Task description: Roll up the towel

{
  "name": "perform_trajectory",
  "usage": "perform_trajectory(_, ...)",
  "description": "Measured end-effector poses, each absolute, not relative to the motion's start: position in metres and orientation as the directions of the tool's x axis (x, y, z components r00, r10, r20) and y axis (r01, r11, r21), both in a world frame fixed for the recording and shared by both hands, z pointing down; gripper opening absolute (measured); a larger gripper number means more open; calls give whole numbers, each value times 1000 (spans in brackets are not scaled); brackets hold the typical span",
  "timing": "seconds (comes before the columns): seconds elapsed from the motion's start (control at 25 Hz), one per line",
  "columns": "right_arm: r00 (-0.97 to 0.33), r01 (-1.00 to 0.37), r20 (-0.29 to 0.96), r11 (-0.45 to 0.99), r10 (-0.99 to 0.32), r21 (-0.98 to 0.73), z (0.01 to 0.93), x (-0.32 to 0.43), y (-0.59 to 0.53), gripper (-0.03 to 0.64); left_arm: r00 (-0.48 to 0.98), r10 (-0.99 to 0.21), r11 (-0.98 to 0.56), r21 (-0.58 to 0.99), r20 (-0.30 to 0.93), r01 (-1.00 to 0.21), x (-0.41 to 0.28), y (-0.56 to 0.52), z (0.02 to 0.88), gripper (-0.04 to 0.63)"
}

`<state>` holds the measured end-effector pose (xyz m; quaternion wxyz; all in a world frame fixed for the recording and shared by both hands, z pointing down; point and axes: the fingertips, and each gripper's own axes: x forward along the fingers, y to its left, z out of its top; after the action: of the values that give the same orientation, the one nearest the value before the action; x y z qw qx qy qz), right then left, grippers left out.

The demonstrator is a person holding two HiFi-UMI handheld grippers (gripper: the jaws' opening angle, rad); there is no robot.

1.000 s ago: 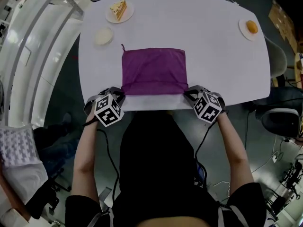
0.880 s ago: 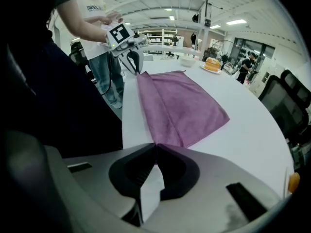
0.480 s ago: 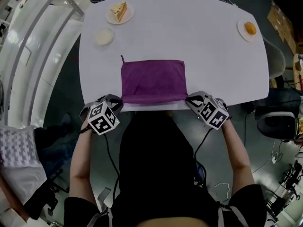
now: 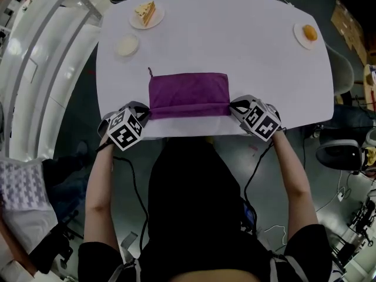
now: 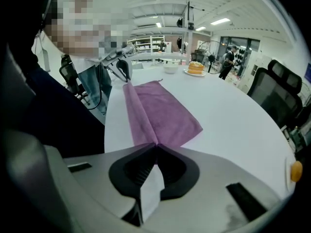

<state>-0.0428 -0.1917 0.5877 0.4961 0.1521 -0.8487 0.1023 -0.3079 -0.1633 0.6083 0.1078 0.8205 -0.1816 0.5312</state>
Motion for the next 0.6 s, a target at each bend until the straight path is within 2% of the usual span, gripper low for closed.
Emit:
perform_trajectory(0.28,-413,-398,895,917,-167,-13,609,-40,-210,21,323,-226,-891,-62,919,-449,-306,-184,622,21)
perform_trajectory(0.32,-400,-405,900,915,-174,-3,611,-38,-214,28,321,-233,-887,-65,918,-457,-307,-187,622,23)
perform_trajectory(0.36,-385,-410,904,912,-185,12,612,-36,-218,83,320,-237,-883,-67,917,-464,-307,-190,621,23)
perform_trajectory(0.6,-316,-462,913,882,-259,90,608,-11,-237,89,296,-260,-860,-81,919,-504,-332,-199,612,71)
